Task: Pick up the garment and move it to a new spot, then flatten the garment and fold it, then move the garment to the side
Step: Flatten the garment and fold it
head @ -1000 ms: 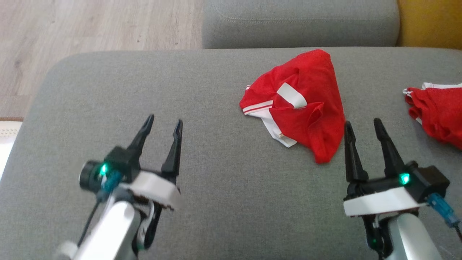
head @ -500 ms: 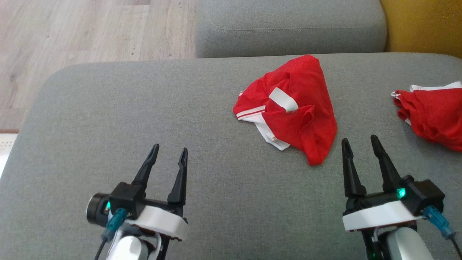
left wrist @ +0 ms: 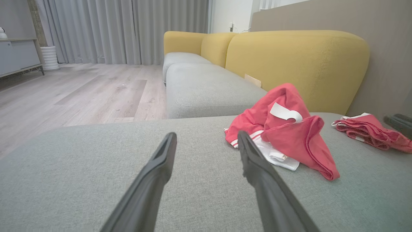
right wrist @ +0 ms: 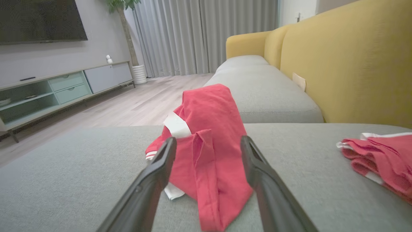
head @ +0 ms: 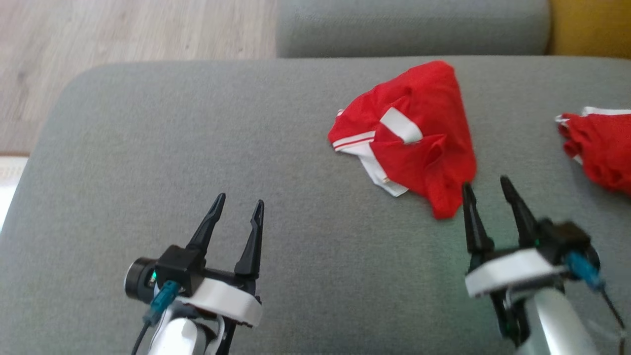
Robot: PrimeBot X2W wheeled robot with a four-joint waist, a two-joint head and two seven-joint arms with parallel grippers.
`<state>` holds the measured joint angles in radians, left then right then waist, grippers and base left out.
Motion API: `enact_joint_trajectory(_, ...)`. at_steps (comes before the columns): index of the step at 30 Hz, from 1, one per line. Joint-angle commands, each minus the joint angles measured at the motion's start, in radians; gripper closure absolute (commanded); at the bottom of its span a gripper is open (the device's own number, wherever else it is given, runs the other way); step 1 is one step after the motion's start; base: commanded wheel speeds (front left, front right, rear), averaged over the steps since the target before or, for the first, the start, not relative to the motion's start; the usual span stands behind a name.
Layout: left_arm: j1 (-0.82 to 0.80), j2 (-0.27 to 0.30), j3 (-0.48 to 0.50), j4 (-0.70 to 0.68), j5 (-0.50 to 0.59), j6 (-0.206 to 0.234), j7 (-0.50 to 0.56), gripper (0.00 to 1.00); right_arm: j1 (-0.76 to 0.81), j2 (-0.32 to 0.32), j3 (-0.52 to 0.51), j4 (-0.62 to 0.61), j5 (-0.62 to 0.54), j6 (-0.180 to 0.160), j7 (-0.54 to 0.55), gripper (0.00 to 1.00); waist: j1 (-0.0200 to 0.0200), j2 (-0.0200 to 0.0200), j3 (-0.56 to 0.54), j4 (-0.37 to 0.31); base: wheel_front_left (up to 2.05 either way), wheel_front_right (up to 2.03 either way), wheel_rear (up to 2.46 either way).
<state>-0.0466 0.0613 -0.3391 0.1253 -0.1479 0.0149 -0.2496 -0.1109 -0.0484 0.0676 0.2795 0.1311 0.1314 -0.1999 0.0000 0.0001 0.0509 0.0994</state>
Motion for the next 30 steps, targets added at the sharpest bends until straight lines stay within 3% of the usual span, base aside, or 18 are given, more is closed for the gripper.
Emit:
enact_joint_trajectory(1,-0.058,-0.002,0.038,-0.029,0.009,-0.007,-0.012,0.0,-0.073,-0.002,0.02,-0.008,0.008,-0.001,0.008,0.0,0.0,-0.0001,0.027,0.021,0.0,0.0,0.0)
enact_joint_trajectory(11,-0.113,-0.009,0.06,-0.024,0.018,-0.023,-0.012,0.0,-0.298,-0.002,0.012,0.288,-0.006,-0.001,0.009,0.0,0.0,-0.0001,0.115,0.079,0.0,0.0,0.0)
enact_joint_trajectory(19,-0.119,-0.011,0.074,-0.035,0.011,-0.017,-0.012,0.0,-0.408,-0.002,0.033,0.463,0.002,-0.001,-0.037,0.0,0.0,-0.0001,0.141,0.074,0.0,0.0,0.0)
enact_joint_trajectory(20,-0.117,-0.011,0.075,-0.035,0.006,-0.015,-0.012,0.0,-0.418,-0.002,0.037,0.481,0.006,-0.001,-0.041,0.25,0.0,-0.0001,0.141,0.071,0.0,0.0,0.0)
enact_joint_trajectory(21,-0.116,-0.011,0.077,-0.036,0.0,-0.013,-0.012,0.0,-0.427,-0.002,0.041,0.497,0.011,-0.001,-0.045,1.0,0.0,-0.0001,0.141,0.069,0.0,0.0,0.0)
enact_joint_trajectory(30,-0.107,-0.011,0.094,-0.032,-0.011,-0.01,-0.012,0.0,-0.475,-0.002,0.09,0.534,0.048,-0.001,-0.061,1.0,0.0,-0.0001,0.117,0.059,0.0,0.0,0.0)
